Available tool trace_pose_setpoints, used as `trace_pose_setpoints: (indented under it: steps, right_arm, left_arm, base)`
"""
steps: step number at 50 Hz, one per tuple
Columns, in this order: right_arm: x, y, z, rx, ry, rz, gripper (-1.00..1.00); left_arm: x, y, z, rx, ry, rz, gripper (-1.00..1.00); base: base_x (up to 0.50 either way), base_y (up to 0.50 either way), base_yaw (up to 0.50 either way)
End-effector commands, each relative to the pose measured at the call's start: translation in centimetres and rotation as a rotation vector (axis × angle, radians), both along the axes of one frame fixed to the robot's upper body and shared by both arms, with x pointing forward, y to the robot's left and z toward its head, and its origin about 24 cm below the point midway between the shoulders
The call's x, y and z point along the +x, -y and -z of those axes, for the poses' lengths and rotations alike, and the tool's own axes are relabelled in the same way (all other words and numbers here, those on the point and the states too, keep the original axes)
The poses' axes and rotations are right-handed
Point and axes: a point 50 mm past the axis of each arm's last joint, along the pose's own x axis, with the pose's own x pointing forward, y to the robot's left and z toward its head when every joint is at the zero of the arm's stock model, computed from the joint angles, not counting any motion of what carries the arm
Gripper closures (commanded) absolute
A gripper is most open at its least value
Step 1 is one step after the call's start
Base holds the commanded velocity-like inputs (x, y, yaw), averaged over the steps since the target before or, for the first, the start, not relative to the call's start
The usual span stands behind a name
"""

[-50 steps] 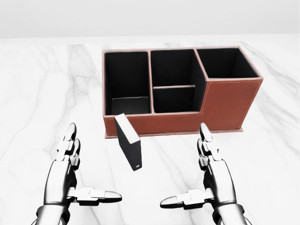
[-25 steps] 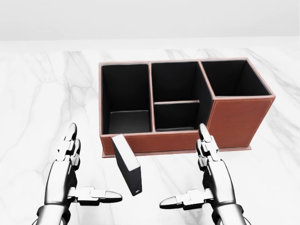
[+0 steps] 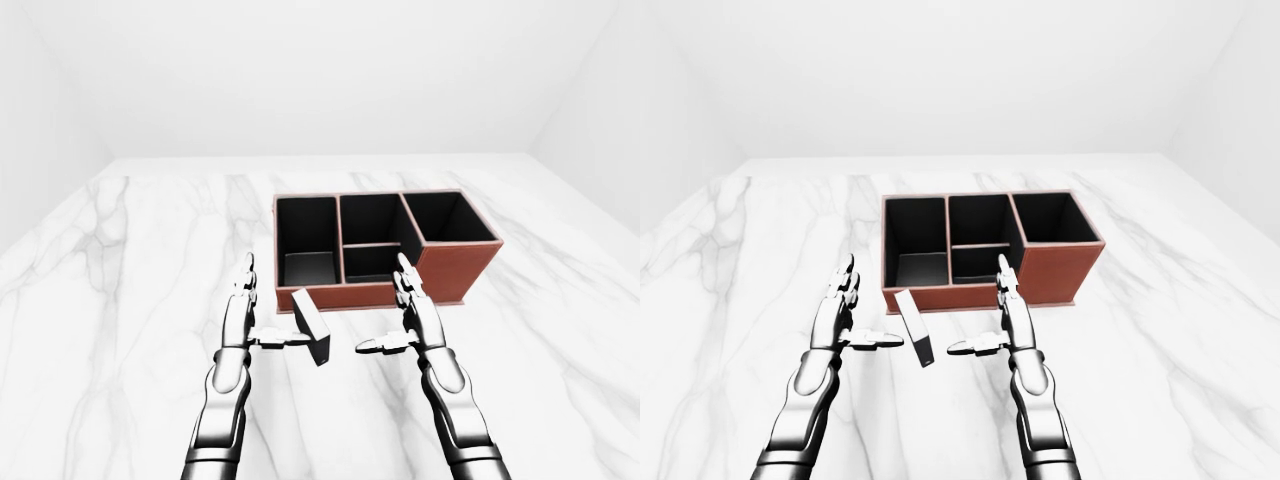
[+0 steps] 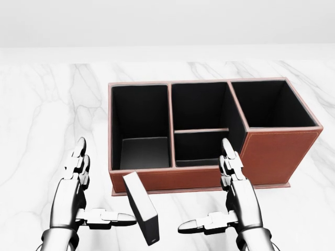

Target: Pick up the book and place it in the right compartment of the caddy.

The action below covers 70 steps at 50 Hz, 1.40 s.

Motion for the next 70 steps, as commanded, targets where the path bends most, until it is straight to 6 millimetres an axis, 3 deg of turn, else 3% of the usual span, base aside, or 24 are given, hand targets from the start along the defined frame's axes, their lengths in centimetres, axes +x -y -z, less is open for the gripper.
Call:
trace_pose_setpoints:
  steps: [1, 27, 42, 51, 70]
  right_arm:
    - [0.0, -0.1, 0.1, -0.001, -0.004, -0.002, -1.0]
    - [-0.1, -0.2, 0.2, 0.0, -0.01, -0.013, -1.0]
    - [-1.8, 0.3, -0.3, 0.004, 0.008, -0.026, -1.0]
    - [-2.9, 0.1, 1.6, -0.01, -0.073, -0.042, -1.0]
    - [-4.2, -1.2, 2.6, -0.031, -0.121, -0.078, -1.0]
  left_arm:
    - [0.0, 0.0, 0.0, 0.001, -0.002, -0.001, -1.0]
    - [-0.2, -0.2, -0.5, -0.012, -0.003, -0.004, -1.0]
    - [-0.2, 0.0, -0.2, 0.002, -0.016, -0.002, -1.0]
    - [-0.2, 0.0, -0.2, 0.003, -0.017, -0.002, -1.0]
    - [-0.1, 0.0, -0.3, -0.001, -0.017, -0.003, -1.0]
  base:
    - [0.04, 0.0, 0.0]
    - [0.0, 0.0, 0.0]
    - [0.0, 0.0, 0.0]
    - [0.0, 0.0, 0.0]
    - [0.0, 0.0, 0.0]
